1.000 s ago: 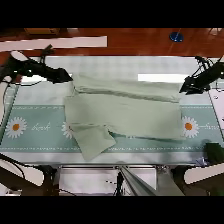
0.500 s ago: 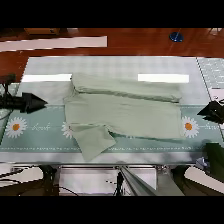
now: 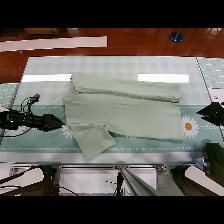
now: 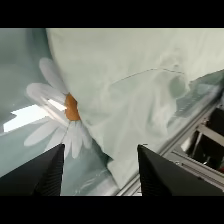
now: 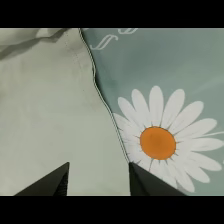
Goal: Fold the shirts.
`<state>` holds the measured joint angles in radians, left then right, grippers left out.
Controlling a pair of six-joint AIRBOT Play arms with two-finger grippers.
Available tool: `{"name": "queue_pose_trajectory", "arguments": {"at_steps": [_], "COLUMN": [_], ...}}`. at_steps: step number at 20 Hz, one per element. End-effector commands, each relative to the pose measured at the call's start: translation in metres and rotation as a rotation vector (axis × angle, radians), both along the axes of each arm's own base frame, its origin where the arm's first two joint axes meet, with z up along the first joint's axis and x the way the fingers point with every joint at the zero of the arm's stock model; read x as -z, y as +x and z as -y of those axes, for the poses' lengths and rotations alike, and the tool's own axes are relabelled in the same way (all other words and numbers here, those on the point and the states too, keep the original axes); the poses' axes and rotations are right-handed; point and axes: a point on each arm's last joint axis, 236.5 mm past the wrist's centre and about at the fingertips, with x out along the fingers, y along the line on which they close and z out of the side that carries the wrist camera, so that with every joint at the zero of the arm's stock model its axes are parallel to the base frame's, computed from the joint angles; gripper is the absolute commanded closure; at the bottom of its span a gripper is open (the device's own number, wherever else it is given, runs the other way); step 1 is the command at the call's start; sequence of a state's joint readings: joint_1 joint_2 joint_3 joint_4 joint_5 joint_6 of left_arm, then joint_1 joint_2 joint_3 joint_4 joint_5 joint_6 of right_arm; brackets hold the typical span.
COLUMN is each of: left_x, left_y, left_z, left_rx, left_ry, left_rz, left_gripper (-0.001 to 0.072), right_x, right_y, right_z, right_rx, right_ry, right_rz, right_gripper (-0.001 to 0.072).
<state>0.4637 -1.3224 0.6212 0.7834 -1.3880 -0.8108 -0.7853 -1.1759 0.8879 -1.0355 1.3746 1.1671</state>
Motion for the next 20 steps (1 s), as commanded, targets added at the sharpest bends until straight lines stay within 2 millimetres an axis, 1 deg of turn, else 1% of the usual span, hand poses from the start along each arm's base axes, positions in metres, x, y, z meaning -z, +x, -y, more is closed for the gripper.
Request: {"name": "queue_pose_trajectory", "arguments": {"at_steps": [1,3,7,8,9,10,11,12,14,15,17,18,19,20], "left_x": [0.015,0.019,0.035,0.04,0.046,0.051,0.052,0.051,0.051,0.05,0.048,0.048,0.048,0.048], "left_y": [-0.002,-0.006,-0.01,-0.008,-0.001,0.008,0.016,0.018,0.014,0.011,0.006,0.005,0.006,0.006], "left_z": [0.015,0.024,0.044,0.048,0.052,0.054,0.057,0.06,0.058,0.057,0.057,0.056,0.056,0.056], "left_rx": [0.056,0.091,0.125,0.122,0.1,0.058,0.02,0.017,0.034,0.044,0.061,0.064,0.063,0.063], "left_ry": [0.058,0.055,0.059,0.071,0.089,0.103,0.103,0.096,0.097,0.094,0.082,0.082,0.082,0.082], "left_rz": [0.005,-0.009,-0.062,-0.067,-0.062,-0.058,-0.054,-0.046,-0.047,-0.055,-0.066,-0.066,-0.066,-0.065], "left_gripper": [0.0163,0.0163,0.0163,0.0163,0.0167,0.0257,0.0527,0.0674,0.0676,0.0676,0.0676,0.0676,0.0676,0.0676], "right_x": [-0.001,-0.001,-0.002,-0.002,-0.002,-0.002,-0.002,-0.003,-0.006,-0.005,0.008,0.014,0.021,0.029], "right_y": [0.0,0.0,-0.001,-0.001,-0.001,-0.001,-0.002,-0.003,-0.003,-0.008,-0.034,-0.044,-0.053,-0.062], "right_z": [-0.002,-0.003,-0.004,-0.004,-0.004,-0.005,-0.006,-0.007,-0.004,0.001,0.019,0.018,0.009,-0.002], "right_rx": [0.003,0.003,-0.001,-0.001,-0.002,-0.002,0.002,0.001,0.012,0.005,0.027,0.04,0.051,0.057], "right_ry": [0.013,0.013,0.019,0.02,0.021,0.022,0.028,0.032,0.011,-0.023,-0.117,-0.114,-0.07,-0.019], "right_rz": [0.007,0.006,0.002,0.001,0.001,0.0,-0.006,-0.009,0.002,-0.013,-0.122,-0.15,-0.171,-0.197], "right_gripper": [0.025,0.025,0.025,0.0251,0.0251,0.0251,0.0251,0.0251,0.0251,0.0251,0.025,0.0243,0.0193,0.0164]}}
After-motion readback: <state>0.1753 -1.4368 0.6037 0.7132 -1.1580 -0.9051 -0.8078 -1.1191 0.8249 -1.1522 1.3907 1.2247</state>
